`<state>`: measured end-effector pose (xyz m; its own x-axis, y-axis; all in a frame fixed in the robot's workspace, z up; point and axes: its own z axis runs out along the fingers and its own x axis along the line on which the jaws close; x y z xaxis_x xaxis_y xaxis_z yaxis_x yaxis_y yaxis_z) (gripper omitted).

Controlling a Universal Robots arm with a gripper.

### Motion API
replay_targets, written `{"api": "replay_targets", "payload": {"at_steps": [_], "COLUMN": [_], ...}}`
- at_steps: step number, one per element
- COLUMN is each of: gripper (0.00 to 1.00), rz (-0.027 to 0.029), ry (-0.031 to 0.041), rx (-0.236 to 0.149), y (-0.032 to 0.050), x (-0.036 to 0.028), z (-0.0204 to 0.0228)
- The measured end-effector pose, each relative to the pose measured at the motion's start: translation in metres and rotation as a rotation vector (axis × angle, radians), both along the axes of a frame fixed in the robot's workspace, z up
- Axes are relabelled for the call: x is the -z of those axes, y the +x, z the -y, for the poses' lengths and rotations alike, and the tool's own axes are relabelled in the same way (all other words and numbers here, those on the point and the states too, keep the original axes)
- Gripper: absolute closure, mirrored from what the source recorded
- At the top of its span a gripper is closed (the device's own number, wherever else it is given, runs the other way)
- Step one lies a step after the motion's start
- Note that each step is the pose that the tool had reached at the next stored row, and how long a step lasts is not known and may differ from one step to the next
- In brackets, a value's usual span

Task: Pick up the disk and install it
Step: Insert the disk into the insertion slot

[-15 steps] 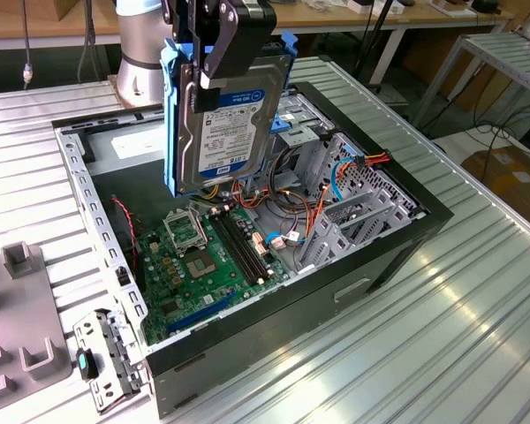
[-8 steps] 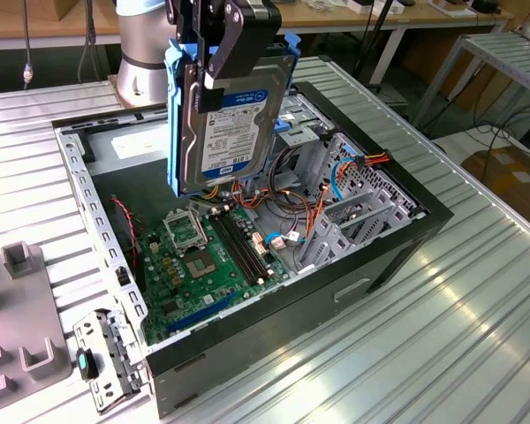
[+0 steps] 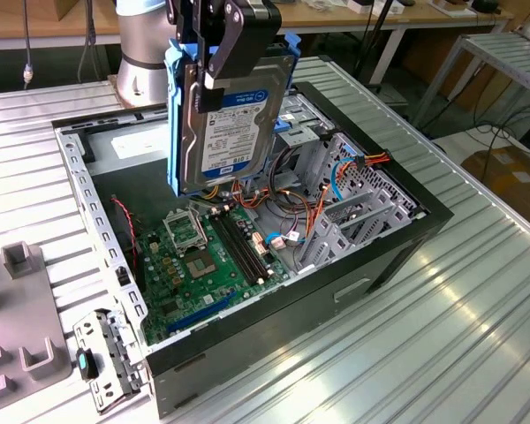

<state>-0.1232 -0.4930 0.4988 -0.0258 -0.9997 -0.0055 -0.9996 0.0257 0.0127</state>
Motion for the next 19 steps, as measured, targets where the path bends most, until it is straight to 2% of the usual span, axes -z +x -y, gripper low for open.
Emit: {"api": "replay_targets", "payload": {"at_steps": [3, 11, 14, 17, 19], "gripper": [0.63, 0.63, 0.63, 0.63, 0.63], "rz": [-0.0003, -0.0004, -0.0003, -0.0004, -0.0004], "ry": [-0.0003, -0.001, -0.0009, -0.0011, -0.0011], "rx": [0.0, 0.0, 0.0, 0.0, 0.0], "y": [0.0046, 0.0445, 0.0552, 0.0561, 0.0562], "x": [0.0003, 0.003, 0.0042, 0.0058, 0.0071], "z": [0.0, 0.0, 0.0001, 0.0058, 0.0184]}}
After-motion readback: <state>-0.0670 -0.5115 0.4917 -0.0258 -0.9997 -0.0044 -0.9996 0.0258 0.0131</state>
